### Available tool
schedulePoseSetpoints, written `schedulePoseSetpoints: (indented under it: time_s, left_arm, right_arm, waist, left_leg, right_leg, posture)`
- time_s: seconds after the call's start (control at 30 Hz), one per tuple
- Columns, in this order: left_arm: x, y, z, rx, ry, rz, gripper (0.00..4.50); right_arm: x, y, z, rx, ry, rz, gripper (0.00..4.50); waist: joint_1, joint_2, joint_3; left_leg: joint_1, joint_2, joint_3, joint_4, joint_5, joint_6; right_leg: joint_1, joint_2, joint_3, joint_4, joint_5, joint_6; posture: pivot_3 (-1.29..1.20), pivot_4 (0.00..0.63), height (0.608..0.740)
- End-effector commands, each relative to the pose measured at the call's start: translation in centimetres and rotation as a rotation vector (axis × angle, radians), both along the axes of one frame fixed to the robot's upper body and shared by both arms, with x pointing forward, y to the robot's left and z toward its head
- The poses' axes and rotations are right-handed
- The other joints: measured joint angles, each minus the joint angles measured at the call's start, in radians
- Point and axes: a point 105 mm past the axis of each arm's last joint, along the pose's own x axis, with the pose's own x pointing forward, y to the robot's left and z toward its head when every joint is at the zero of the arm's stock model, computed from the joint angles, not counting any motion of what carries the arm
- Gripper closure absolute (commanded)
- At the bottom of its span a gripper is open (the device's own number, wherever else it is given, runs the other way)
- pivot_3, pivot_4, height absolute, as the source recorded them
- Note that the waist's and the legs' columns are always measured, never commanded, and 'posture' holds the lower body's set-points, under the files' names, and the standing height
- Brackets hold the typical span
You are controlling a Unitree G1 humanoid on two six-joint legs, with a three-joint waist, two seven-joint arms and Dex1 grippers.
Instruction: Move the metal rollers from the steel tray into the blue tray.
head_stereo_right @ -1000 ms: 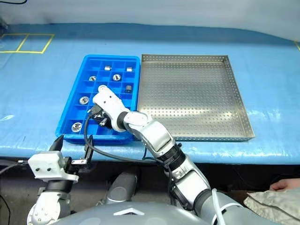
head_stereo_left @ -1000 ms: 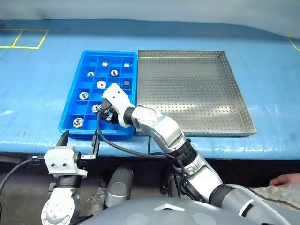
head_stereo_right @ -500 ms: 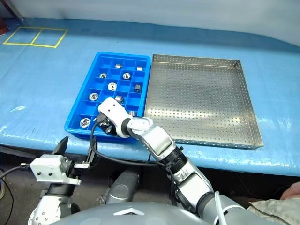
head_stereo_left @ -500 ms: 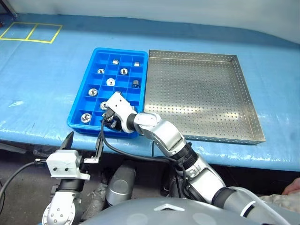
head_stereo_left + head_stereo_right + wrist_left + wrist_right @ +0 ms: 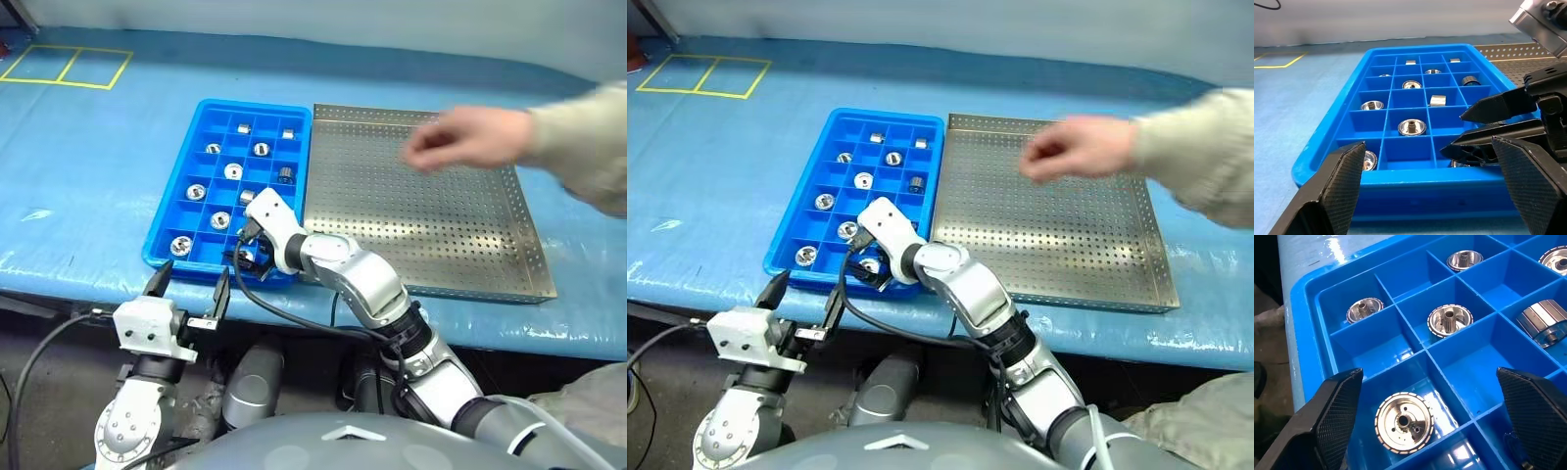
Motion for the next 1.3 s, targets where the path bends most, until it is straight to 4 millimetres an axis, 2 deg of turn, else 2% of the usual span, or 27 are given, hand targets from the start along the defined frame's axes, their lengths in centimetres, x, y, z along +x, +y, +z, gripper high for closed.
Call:
schedulePoseSetpoints:
  time_s: [0.03,0.23,0.53,0.77,1.2,1.3]
  left_arm:
    - [0.4,-0.4,0.7,0.0,-0.021,-0.046,0.0]
    - [1.5,-0.6,1.1,0.025,-0.034,-0.104,0.0]
    - [3.6,-1.4,1.2,0.029,-0.041,-0.2,0.0]
    - [4.3,-1.9,1.2,0.019,-0.041,-0.251,0.0]
    - [4.8,-1.8,1.2,0.033,-0.039,-0.231,0.0]
    - [5.4,-1.0,1.2,0.072,-0.051,-0.138,0.0]
  right_arm:
    - [-0.1,0.1,1.9,0.095,-0.036,-0.003,0.03]
    - [0.8,-1.7,3.3,0.16,-0.1,-0.073,0.03]
    - [0.9,-6.0,2.5,0.143,-0.094,-0.226,0.03]
    - [0.3,-7.5,1.7,0.117,-0.072,-0.282,0.03]
    - [0.5,-8.3,1.4,0.103,-0.071,-0.331,0.03]
    - [0.7,-8.5,1.4,0.099,-0.079,-0.348,0.03]
  waist:
    - [-0.009,0.0,0.0]
    - [-0.055,0.0,0.0]
    - [-0.165,0.0,0.0]
    - [-0.223,-0.001,-0.001]
    - [-0.244,-0.001,-0.001]
    - [-0.244,-0.001,-0.001]
  left_leg:
    - [0.0,0.0,0.0,0.0,0.0,0.0]
    - [0.001,0.0,0.0,0.001,0.0,0.0]
    - [0.002,0.0,0.0,0.001,0.001,0.0]
    - [0.003,0.001,0.0,0.002,0.001,0.0]
    - [0.005,0.0,0.0,0.003,0.001,0.0]
    - [0.005,0.0,0.0,0.004,0.001,0.0]
  right_leg:
    - [0.0,0.0,0.0,0.0,0.0,0.0]
    - [0.001,0.0,0.0,0.001,0.0,0.0]
    - [0.002,0.0,0.0,0.001,0.0,0.0]
    - [0.004,0.0,0.001,0.002,0.0,0.0]
    - [0.006,0.0,0.002,0.003,0.001,0.001]
    - [0.006,0.0,0.002,0.003,0.001,0.001]
  posture:
    - [0.38,0.15,0.74]
    - [0.29,0.15,0.74]
    - [0.17,0.15,0.74]
    - [0.13,0.15,0.74]
    - [0.13,0.15,0.74]
    - [0.13,0.15,0.74]
